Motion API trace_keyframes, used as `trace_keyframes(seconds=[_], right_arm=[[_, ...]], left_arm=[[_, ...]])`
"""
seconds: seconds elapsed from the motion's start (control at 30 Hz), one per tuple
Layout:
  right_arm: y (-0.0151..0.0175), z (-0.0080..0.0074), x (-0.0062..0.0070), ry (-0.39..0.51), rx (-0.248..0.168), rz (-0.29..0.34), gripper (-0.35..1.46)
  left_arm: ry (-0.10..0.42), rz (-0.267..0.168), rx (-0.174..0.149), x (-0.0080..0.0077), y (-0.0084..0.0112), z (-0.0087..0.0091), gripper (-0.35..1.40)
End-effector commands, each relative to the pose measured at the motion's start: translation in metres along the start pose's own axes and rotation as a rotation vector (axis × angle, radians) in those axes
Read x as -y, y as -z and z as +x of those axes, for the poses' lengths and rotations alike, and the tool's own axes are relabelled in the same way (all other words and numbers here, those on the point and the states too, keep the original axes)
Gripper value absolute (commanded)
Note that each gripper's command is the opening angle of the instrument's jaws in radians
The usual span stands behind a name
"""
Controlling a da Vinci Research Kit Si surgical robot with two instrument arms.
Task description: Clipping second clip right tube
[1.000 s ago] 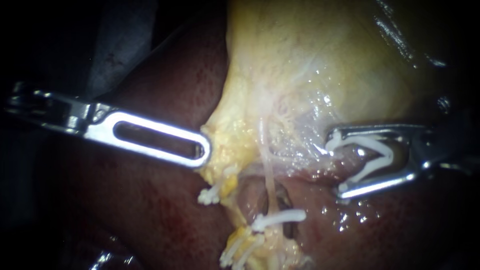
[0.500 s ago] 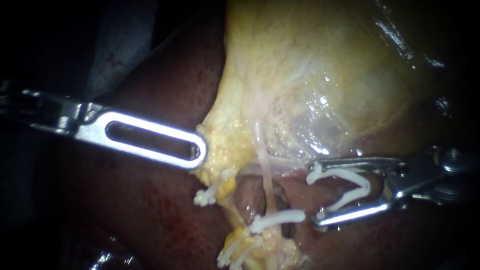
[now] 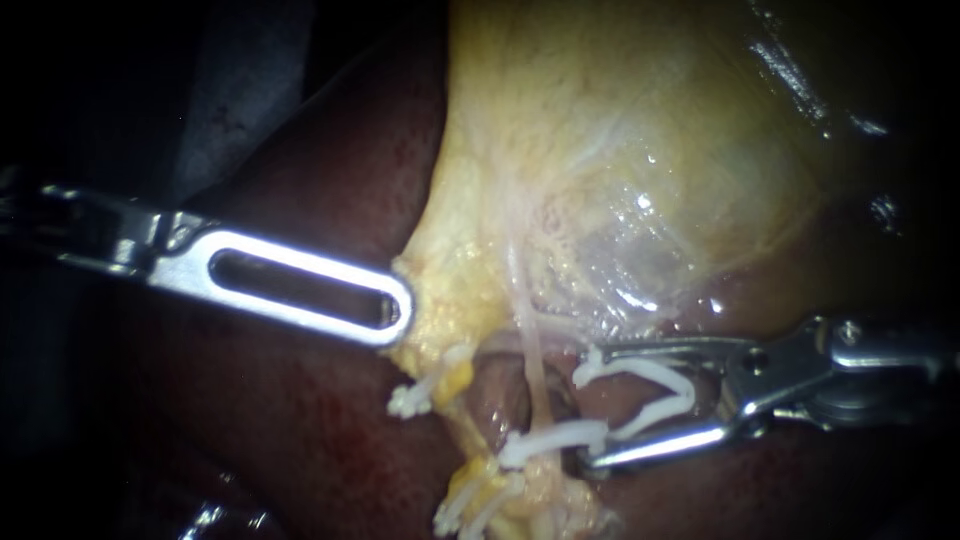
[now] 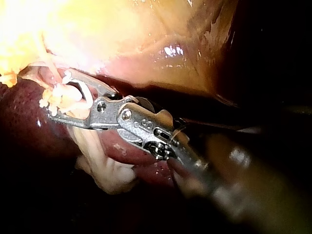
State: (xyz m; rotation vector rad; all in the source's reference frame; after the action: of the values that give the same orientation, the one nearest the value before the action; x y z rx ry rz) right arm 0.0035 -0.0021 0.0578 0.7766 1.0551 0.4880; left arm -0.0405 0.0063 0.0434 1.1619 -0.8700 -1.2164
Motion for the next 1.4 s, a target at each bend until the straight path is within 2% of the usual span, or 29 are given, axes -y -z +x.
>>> trace_keyframes(seconds=[0.03, 0.33, 1.03, 1.4], right_arm=[[-0.0002, -0.0002, -0.0002, 0.003, 0.000, -0.002, 0.58], [-0.0017, -0.0012, -0.0014, -0.002, -0.001, -0.010, 0.58], [-0.0045, -0.0008, -0.0023, -0.043, -0.008, -0.024, 0.51], [-0.0041, -0.0010, -0.0023, -0.102, -0.010, -0.022, 0.25]], left_arm=[[0.000, 0.000, 0.001, 0.0000, 0.0000, 0.0000, -0.35], [0.001, -0.001, 0.002, 0.0002, -0.0001, 0.0001, -0.35], [0.001, -0.001, 0.003, 0.0003, -0.0002, 0.0002, -0.35], [0.001, -0.001, 0.003, 0.0003, -0.0002, 0.0002, -0.35]])
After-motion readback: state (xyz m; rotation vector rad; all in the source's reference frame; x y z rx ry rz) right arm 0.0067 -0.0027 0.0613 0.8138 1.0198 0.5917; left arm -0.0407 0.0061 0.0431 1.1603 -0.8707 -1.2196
